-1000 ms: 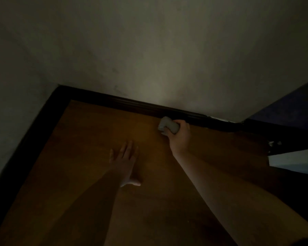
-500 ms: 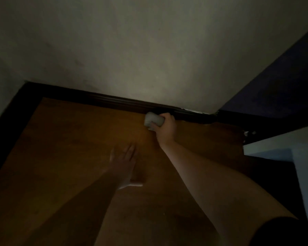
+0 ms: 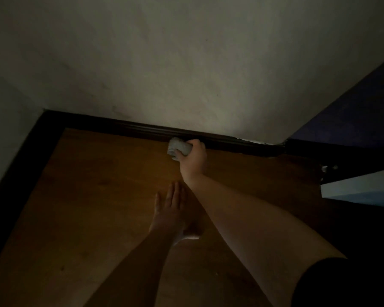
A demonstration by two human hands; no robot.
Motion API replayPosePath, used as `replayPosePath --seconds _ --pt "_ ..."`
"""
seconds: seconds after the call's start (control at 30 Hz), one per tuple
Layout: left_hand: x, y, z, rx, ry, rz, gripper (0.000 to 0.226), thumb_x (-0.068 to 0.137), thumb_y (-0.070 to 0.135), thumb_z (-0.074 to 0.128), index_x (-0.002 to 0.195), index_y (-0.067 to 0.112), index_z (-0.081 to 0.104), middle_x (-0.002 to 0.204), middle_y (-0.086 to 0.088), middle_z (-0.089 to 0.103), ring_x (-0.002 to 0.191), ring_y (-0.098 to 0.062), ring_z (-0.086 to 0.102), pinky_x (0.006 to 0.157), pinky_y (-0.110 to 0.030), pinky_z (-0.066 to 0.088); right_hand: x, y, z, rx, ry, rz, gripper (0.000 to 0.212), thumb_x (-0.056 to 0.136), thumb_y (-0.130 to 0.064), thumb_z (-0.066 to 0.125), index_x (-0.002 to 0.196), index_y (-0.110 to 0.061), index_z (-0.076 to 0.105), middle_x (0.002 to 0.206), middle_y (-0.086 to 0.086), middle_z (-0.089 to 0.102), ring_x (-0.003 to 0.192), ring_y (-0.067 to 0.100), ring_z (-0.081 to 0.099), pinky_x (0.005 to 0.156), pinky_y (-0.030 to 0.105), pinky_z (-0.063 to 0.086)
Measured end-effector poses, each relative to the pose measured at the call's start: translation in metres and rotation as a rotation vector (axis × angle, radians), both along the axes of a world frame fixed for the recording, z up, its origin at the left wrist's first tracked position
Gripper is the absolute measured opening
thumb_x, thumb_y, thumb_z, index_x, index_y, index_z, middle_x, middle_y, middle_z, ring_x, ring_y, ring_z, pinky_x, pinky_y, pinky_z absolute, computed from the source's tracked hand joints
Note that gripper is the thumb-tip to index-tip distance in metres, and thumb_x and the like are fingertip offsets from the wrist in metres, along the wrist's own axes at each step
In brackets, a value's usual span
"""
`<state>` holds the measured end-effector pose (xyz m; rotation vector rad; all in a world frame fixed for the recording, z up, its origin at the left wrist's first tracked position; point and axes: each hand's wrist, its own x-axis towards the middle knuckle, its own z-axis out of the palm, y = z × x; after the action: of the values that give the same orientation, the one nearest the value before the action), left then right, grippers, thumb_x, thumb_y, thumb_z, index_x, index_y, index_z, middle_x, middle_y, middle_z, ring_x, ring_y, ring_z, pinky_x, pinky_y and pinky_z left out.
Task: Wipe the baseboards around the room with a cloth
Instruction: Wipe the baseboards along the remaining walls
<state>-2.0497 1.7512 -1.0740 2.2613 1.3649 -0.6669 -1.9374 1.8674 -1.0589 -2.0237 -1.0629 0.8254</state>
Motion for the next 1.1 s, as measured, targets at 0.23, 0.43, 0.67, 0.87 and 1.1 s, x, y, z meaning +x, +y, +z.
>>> replayPosePath --seconds 0.23,0.43,0.67,0.87,1.1 --pt "0.0 -0.001 0.008 0.015 0.011 -0.035 0.145 0.064 0.092 0.052 0.151 0.007 -0.027 0.155 -0.015 -0.038 0.142 -0.03 -0.035 0.117 -0.064 -0.007 0.058 -0.025 -0.003 0.031 -0.041 -0.066 0.032 0.081 -0.021 0.079 0.106 -0.012 0.061 0.113 0.006 0.055 0.098 0.018 0.055 0.078 0.023 0.039" --pt "-0.001 0.001 0.001 0.038 0.031 -0.034 0.147 0.059 0.096 0.046 0.151 0.007 -0.025 0.154 -0.015 -0.038 0.141 -0.029 -0.035 0.116 -0.062 -0.007 0.142 -0.07 -0.001 0.061 -0.129 -0.155 0.029 0.082 -0.014 0.077 0.106 -0.014 0.061 0.109 -0.001 0.051 0.095 0.01 0.05 0.073 0.009 0.033" --pt "-0.002 0.001 -0.003 0.049 0.02 -0.029 0.147 0.058 0.097 0.046 0.146 0.01 -0.032 0.151 -0.014 -0.041 0.142 -0.028 -0.034 0.118 -0.061 -0.004 0.221 -0.115 0.01 -0.005 -0.256 -0.267 0.039 0.088 -0.02 0.072 0.123 -0.009 0.058 0.131 0.012 0.052 0.12 0.027 0.054 0.094 0.024 0.036" --pt "0.002 0.0 0.002 0.06 0.029 -0.027 0.148 0.059 0.096 0.048 0.151 0.007 -0.026 0.154 -0.015 -0.038 0.146 -0.03 -0.028 0.117 -0.061 -0.003 0.206 -0.131 0.013 0.076 -0.233 -0.121 0.052 0.09 -0.028 0.07 0.138 -0.017 0.054 0.138 0.007 0.055 0.124 0.019 0.052 0.1 0.024 0.039" --pt "0.002 0.0 0.003 0.049 0.012 -0.015 0.146 0.061 0.093 0.051 0.153 0.008 -0.024 0.157 -0.015 -0.035 0.147 -0.031 -0.028 0.117 -0.063 -0.005 0.132 -0.099 0.005 0.139 -0.078 -0.002 0.073 0.079 -0.032 0.08 0.143 -0.012 0.049 0.149 0.006 0.046 0.133 0.011 0.041 0.11 0.02 0.031"
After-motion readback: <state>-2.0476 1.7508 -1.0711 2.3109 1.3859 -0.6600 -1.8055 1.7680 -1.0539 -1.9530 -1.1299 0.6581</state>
